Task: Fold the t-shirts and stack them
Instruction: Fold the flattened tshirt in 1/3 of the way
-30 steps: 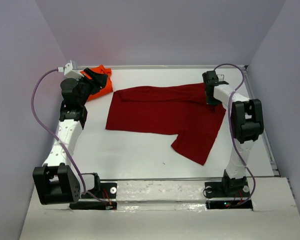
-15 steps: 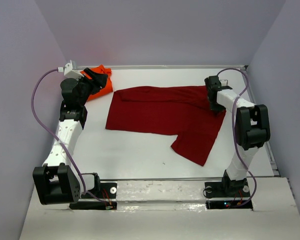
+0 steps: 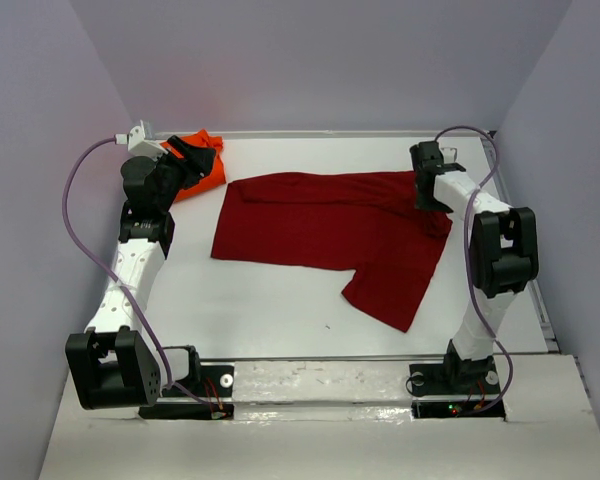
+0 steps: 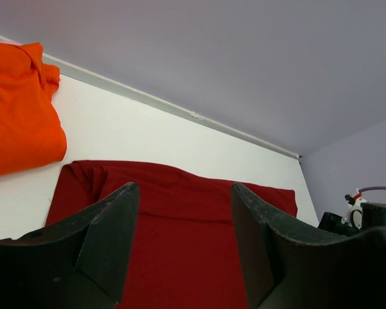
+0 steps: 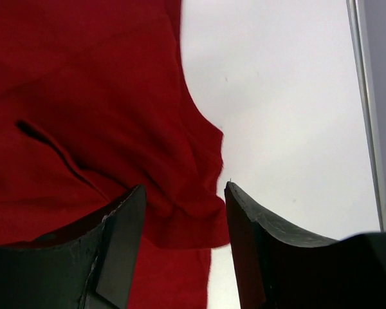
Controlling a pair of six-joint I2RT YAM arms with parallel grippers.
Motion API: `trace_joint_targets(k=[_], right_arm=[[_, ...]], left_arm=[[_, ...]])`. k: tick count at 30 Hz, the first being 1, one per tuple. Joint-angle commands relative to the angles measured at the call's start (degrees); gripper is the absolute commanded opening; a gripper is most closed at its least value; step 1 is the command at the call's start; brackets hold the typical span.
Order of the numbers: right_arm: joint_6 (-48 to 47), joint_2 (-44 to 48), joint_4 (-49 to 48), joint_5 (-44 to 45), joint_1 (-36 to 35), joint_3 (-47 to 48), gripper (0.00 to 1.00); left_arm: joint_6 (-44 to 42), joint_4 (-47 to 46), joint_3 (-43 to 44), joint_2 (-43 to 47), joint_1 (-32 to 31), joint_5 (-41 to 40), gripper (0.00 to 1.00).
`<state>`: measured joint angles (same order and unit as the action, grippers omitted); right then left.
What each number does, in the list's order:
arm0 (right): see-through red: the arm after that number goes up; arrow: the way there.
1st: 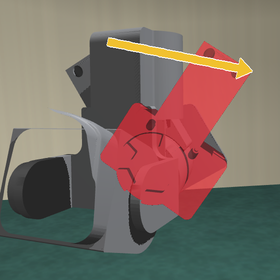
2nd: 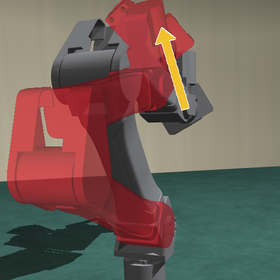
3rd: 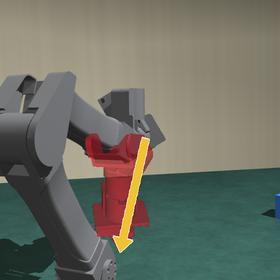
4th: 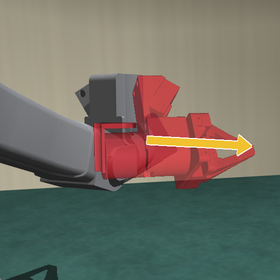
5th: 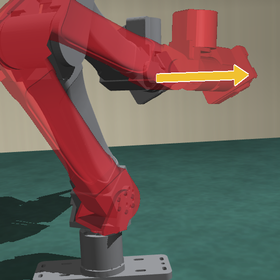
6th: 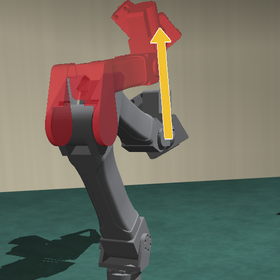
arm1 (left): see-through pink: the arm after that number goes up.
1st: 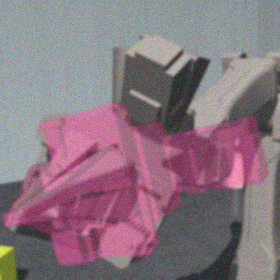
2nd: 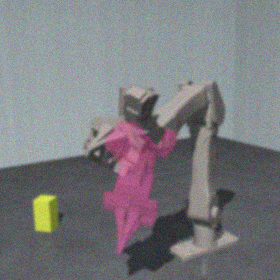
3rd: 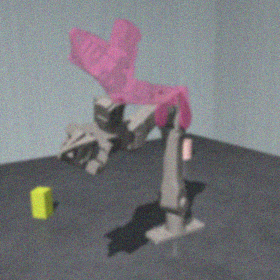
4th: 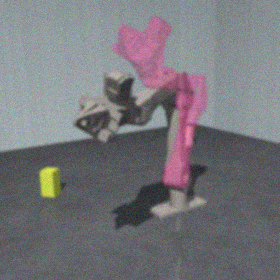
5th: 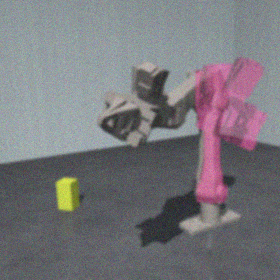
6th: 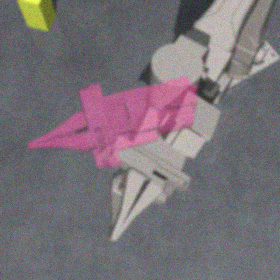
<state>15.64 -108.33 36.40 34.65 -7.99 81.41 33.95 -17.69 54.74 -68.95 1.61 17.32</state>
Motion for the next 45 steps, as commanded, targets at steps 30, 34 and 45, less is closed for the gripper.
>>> trace_joint_targets(k=[30, 34, 45], right_arm=[[0.5, -8.8, -5.2, -14.8, -1.3, 11.7, 0.56], [0.5, -9.5, -5.2, -16.2, -1.9, 11.2, 0.55], [0.4, -9.5, -5.5, -16.6, -2.9, 10.5, 0.55]], left_arm=[[-0.5, -1.7, 0.2, -0.6, 0.5, 0.9, 0.68], [-0.5, -1.7, 0.3, -0.5, 0.5, 0.9, 0.68], [-0.5, -1.7, 0.2, 0.0, 0.8, 1.0, 0.68]])
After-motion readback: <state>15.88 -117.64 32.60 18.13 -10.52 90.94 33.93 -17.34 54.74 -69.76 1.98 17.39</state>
